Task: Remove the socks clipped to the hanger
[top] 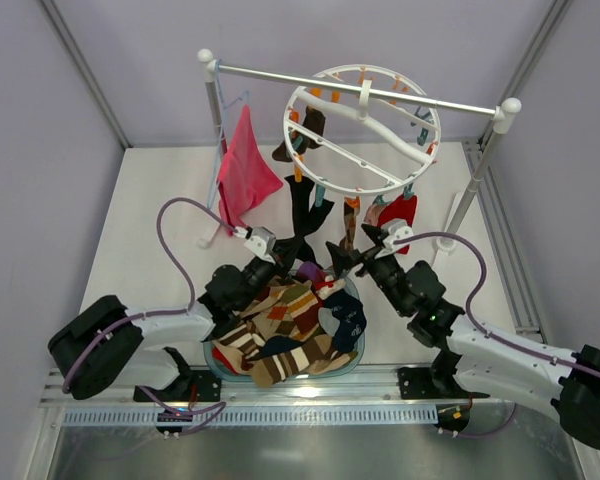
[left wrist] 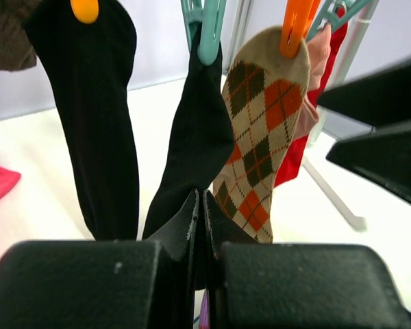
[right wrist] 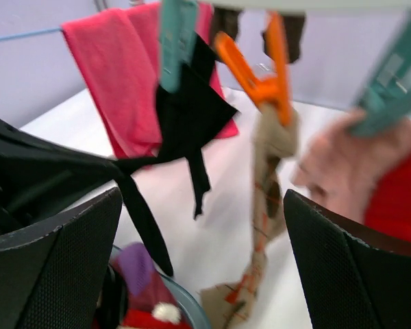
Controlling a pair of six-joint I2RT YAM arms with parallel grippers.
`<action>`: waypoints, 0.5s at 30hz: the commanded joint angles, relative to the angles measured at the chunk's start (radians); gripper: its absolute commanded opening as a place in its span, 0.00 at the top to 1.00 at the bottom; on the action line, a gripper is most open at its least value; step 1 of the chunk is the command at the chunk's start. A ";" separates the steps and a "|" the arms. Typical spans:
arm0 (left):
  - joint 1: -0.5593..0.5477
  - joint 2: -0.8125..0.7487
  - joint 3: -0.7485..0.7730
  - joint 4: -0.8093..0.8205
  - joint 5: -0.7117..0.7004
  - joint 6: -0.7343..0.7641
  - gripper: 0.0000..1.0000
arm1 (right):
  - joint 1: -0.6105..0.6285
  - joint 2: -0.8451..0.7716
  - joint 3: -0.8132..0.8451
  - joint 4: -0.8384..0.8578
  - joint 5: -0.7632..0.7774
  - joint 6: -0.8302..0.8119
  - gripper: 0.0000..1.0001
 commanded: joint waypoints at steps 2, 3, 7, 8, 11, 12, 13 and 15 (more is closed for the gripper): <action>-0.003 -0.063 -0.030 -0.030 0.034 0.010 1.00 | 0.117 0.129 0.170 0.020 0.079 -0.077 0.00; -0.003 -0.072 -0.038 -0.031 0.047 0.013 1.00 | 0.136 0.148 0.193 0.019 0.112 -0.090 0.00; -0.003 -0.121 -0.063 -0.028 0.143 0.001 1.00 | 0.238 0.254 0.316 0.003 0.302 -0.162 0.00; -0.004 -0.124 -0.064 -0.028 0.159 -0.006 1.00 | 0.257 0.275 0.339 0.005 0.395 -0.192 0.01; -0.004 -0.129 -0.070 -0.015 0.212 -0.024 1.00 | 0.329 0.364 0.458 0.028 0.585 -0.269 0.01; -0.004 -0.127 -0.072 -0.008 0.231 -0.029 1.00 | 0.356 0.387 0.480 0.041 0.625 -0.289 0.01; -0.004 -0.126 -0.075 0.004 0.239 -0.032 1.00 | 0.364 0.430 0.500 0.064 0.670 -0.309 0.01; -0.006 -0.121 -0.076 0.018 0.255 -0.045 1.00 | 0.381 0.488 0.557 0.077 0.773 -0.351 0.01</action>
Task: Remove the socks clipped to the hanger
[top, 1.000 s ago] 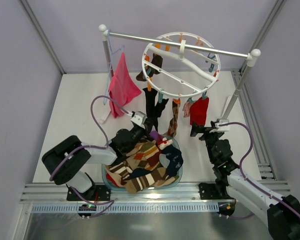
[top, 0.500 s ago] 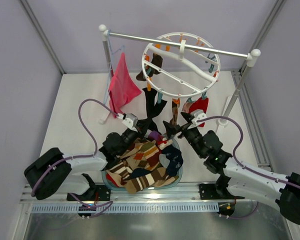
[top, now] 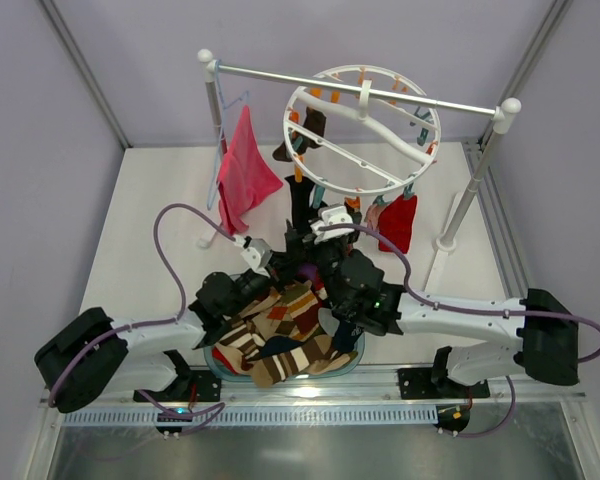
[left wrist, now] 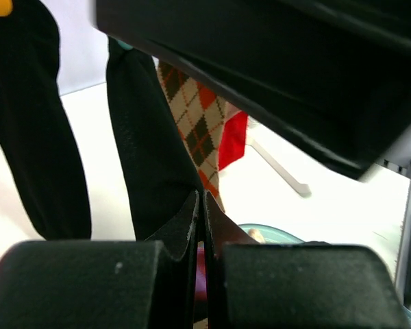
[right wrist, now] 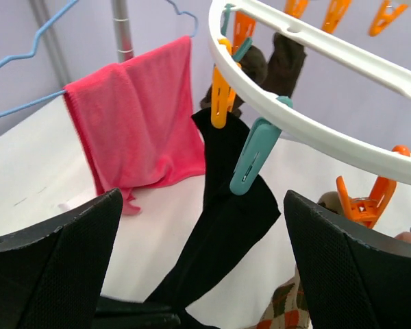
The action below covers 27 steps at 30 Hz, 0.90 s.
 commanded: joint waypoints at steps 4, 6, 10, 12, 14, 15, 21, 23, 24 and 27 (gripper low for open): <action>-0.016 0.002 -0.010 0.095 0.100 -0.036 1.00 | 0.025 0.125 0.169 0.075 0.381 -0.158 0.01; -0.032 0.011 -0.010 0.105 0.103 -0.034 1.00 | 0.025 0.147 0.210 0.072 0.439 -0.186 0.01; -0.047 0.017 -0.014 0.124 0.107 -0.030 1.00 | 0.025 0.199 0.291 0.008 0.533 -0.200 0.03; -0.052 0.023 -0.019 0.145 0.110 -0.031 1.00 | 0.025 0.241 0.342 0.004 0.562 -0.227 0.05; -0.055 0.030 -0.022 0.157 0.116 -0.036 1.00 | 0.024 0.297 0.397 0.003 0.607 -0.270 0.10; -0.059 0.031 -0.022 0.167 0.117 -0.036 1.00 | 0.024 0.316 0.411 0.014 0.625 -0.296 0.11; -0.078 0.057 -0.016 0.188 0.123 -0.031 1.00 | 0.025 0.472 0.416 0.734 0.731 -0.897 0.17; -0.079 0.063 -0.019 0.191 0.123 -0.025 1.00 | 0.024 0.526 0.445 0.957 0.754 -1.163 0.17; -0.079 0.066 -0.019 0.196 0.120 -0.023 1.00 | 0.024 0.550 0.457 0.975 0.759 -1.180 0.17; -0.081 0.088 -0.020 0.213 0.093 -0.007 1.00 | 0.016 0.590 0.479 0.975 0.760 -1.185 0.17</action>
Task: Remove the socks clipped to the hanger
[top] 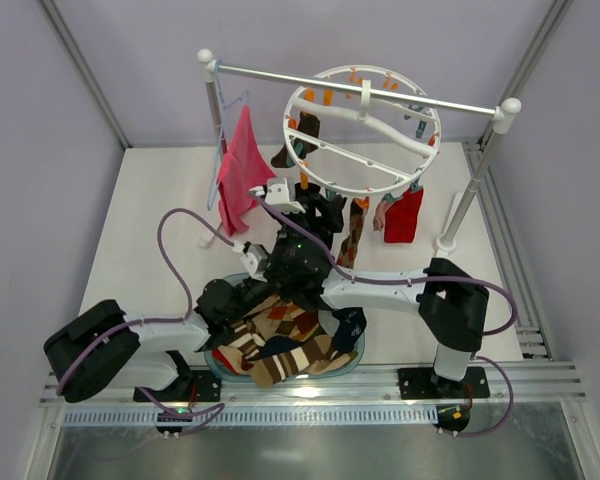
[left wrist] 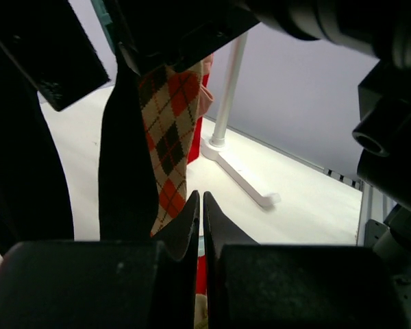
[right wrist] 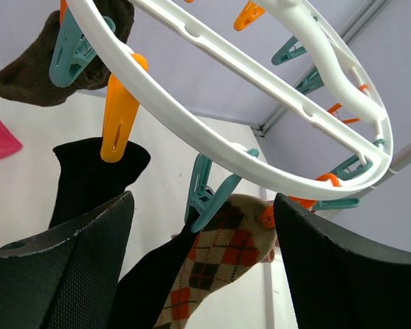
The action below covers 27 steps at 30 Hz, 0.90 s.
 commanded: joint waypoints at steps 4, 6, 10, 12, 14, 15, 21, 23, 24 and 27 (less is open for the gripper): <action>-0.029 0.081 0.023 0.085 -0.044 0.108 1.00 | -0.012 0.030 0.008 0.414 0.120 -0.195 0.17; -0.029 0.124 0.028 0.111 -0.074 0.133 0.84 | -0.012 0.012 -0.012 0.412 0.120 -0.182 0.17; -0.028 0.194 0.046 0.168 -0.137 0.162 0.16 | -0.007 -0.028 -0.085 0.411 0.115 -0.152 0.17; -0.028 0.228 0.057 0.202 -0.153 0.179 0.02 | -0.001 -0.053 -0.111 0.411 0.109 -0.140 0.17; -0.028 0.248 0.063 0.247 -0.190 0.191 0.00 | 0.010 -0.085 -0.145 0.411 0.106 -0.125 0.17; -0.028 0.266 0.068 0.257 -0.204 0.199 0.00 | 0.011 -0.097 -0.157 0.409 0.104 -0.122 0.17; -0.020 0.345 0.141 0.288 -0.278 0.229 0.00 | 0.062 -0.192 -0.236 0.409 0.094 -0.119 0.16; -0.015 0.381 0.169 0.286 -0.289 0.231 0.00 | 0.074 -0.212 -0.263 0.409 0.094 -0.119 0.16; -0.011 0.395 0.181 0.285 -0.296 0.231 0.00 | 0.079 -0.220 -0.272 0.409 0.095 -0.117 0.16; -0.002 0.441 0.227 0.286 -0.316 0.225 0.01 | 0.096 -0.246 -0.302 0.409 0.094 -0.113 0.16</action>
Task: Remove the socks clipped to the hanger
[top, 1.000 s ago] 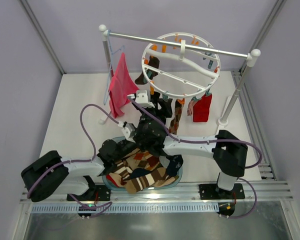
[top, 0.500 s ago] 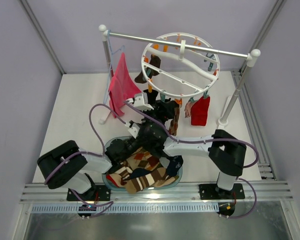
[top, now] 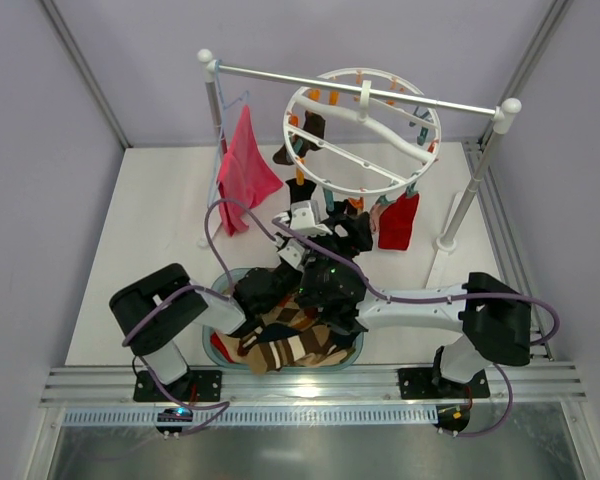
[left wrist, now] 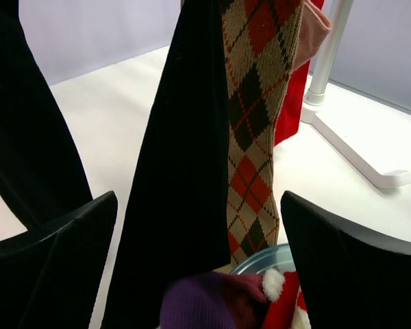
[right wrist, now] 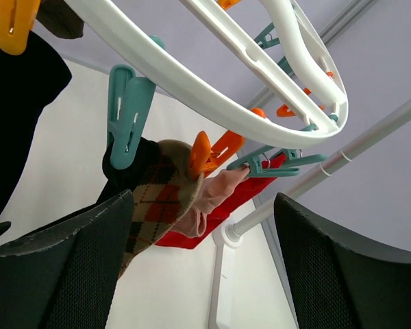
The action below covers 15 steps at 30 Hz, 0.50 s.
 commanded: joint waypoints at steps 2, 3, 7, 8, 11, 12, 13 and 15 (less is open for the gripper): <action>0.017 0.051 0.073 0.209 -0.059 0.020 0.00 | 0.043 -0.053 -0.044 0.377 0.073 0.006 0.16; 0.017 0.053 0.075 0.211 -0.059 0.012 0.01 | 0.048 -0.061 -0.050 0.378 0.071 0.012 0.16; 0.017 0.045 0.078 0.209 -0.088 0.008 0.00 | 0.069 -0.085 -0.079 0.377 0.064 0.020 0.16; 0.017 0.044 0.082 0.209 -0.096 0.011 0.01 | 0.074 -0.092 -0.082 0.377 0.062 0.021 0.16; 0.016 0.042 0.099 0.188 -0.119 0.018 0.00 | 0.092 -0.104 -0.093 0.377 0.056 0.023 0.15; 0.016 0.042 0.107 0.183 -0.121 0.020 0.00 | 0.097 -0.115 -0.094 0.377 0.055 0.023 0.15; 0.016 0.044 0.107 0.187 -0.121 0.020 0.00 | 0.101 -0.122 -0.105 0.377 0.053 0.022 0.15; 0.013 0.047 0.099 0.204 -0.118 0.020 0.00 | 0.114 -0.153 -0.122 0.377 0.048 0.032 0.15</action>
